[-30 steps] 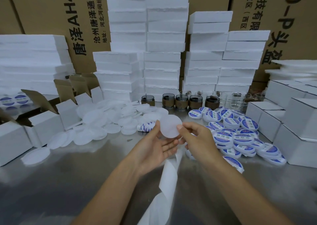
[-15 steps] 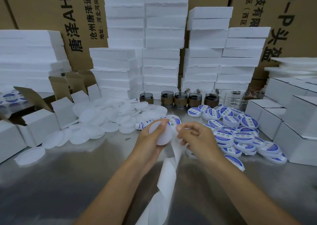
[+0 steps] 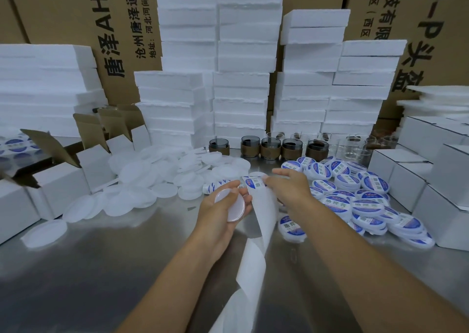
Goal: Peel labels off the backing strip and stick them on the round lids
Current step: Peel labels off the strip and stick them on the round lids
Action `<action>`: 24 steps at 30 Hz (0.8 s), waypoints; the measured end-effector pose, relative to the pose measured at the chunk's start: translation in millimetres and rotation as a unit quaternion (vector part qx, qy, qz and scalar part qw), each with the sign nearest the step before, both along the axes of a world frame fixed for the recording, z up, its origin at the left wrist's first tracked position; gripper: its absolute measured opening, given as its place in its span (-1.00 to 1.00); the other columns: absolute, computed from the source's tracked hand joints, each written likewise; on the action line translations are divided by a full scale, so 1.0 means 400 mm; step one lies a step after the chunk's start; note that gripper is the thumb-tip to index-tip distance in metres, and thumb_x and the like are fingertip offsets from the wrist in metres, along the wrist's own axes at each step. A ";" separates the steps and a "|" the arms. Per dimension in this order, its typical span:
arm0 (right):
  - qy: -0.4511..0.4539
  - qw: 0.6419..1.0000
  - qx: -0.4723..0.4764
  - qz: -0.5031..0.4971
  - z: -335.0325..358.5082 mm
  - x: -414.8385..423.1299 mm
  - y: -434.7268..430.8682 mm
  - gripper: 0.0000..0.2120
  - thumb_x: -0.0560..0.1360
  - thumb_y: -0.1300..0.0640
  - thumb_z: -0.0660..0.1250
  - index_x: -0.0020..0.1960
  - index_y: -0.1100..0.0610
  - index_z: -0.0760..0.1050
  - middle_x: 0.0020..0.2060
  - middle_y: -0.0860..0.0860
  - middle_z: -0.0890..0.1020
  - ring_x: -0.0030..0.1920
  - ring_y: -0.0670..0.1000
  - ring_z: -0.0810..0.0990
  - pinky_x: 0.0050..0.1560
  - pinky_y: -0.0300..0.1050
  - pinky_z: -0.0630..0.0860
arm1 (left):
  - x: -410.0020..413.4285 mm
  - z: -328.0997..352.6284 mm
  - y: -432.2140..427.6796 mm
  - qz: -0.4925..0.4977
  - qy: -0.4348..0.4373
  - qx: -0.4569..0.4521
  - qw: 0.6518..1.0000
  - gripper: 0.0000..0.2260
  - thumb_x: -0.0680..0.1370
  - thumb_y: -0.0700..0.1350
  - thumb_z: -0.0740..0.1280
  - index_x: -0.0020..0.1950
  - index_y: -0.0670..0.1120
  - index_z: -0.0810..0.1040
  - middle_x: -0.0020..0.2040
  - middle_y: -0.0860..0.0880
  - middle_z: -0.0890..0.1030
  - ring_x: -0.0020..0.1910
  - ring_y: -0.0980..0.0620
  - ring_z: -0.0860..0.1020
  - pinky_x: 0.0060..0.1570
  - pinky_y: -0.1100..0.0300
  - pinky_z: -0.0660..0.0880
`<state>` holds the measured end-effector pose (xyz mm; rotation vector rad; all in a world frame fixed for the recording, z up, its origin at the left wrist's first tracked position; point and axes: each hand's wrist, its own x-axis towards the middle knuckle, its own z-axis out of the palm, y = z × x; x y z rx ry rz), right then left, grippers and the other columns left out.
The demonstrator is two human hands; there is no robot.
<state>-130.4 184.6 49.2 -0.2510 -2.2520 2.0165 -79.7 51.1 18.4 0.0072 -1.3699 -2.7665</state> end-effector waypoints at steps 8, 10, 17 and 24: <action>0.130 0.979 -0.113 0.111 0.089 0.077 0.031 -0.69 0.46 0.32 0.36 0.13 0.04 0.48 -0.14 -0.04 0.68 -0.18 -0.10 0.65 -0.25 -0.25 0.58 | 0.000 0.008 0.008 0.004 -0.039 -0.021 0.999 -0.89 0.58 -0.19 0.26 -0.03 -0.20 0.55 -0.20 -0.14 0.58 -0.26 -0.04 0.55 -0.22 0.15 0.50; 0.148 0.970 -0.131 0.142 0.107 0.108 0.048 -0.70 0.46 0.34 0.34 0.09 0.02 0.50 -0.19 -0.07 0.70 -0.16 -0.09 0.66 -0.17 -0.21 0.61 | 0.005 0.012 0.014 -0.014 -0.045 -0.046 0.998 -0.83 0.60 -0.12 0.24 -0.07 -0.18 0.56 -0.19 -0.13 0.59 -0.27 -0.02 0.54 -0.20 0.16 0.48; 0.154 0.959 -0.150 0.184 0.086 0.207 0.104 -0.66 0.45 0.34 0.31 0.10 -0.03 0.52 -0.17 -0.08 0.70 -0.20 -0.10 0.66 -0.19 -0.19 0.62 | 0.015 0.022 0.018 -0.017 -0.075 -0.053 0.996 -0.78 0.59 -0.06 0.23 0.06 -0.20 0.53 0.02 -0.17 0.58 -0.19 -0.05 0.52 -0.13 0.14 0.48; 0.099 0.977 -0.118 0.147 -0.026 0.235 0.114 -0.66 0.44 0.38 0.34 0.05 -0.03 0.53 -0.24 -0.09 0.68 -0.24 -0.12 0.63 -0.17 -0.22 0.57 | 0.025 0.030 0.016 -0.016 -0.083 -0.060 0.995 -0.66 0.61 -0.09 0.20 0.28 -0.28 0.46 0.20 -0.24 0.55 0.13 -0.18 0.52 0.13 0.03 0.46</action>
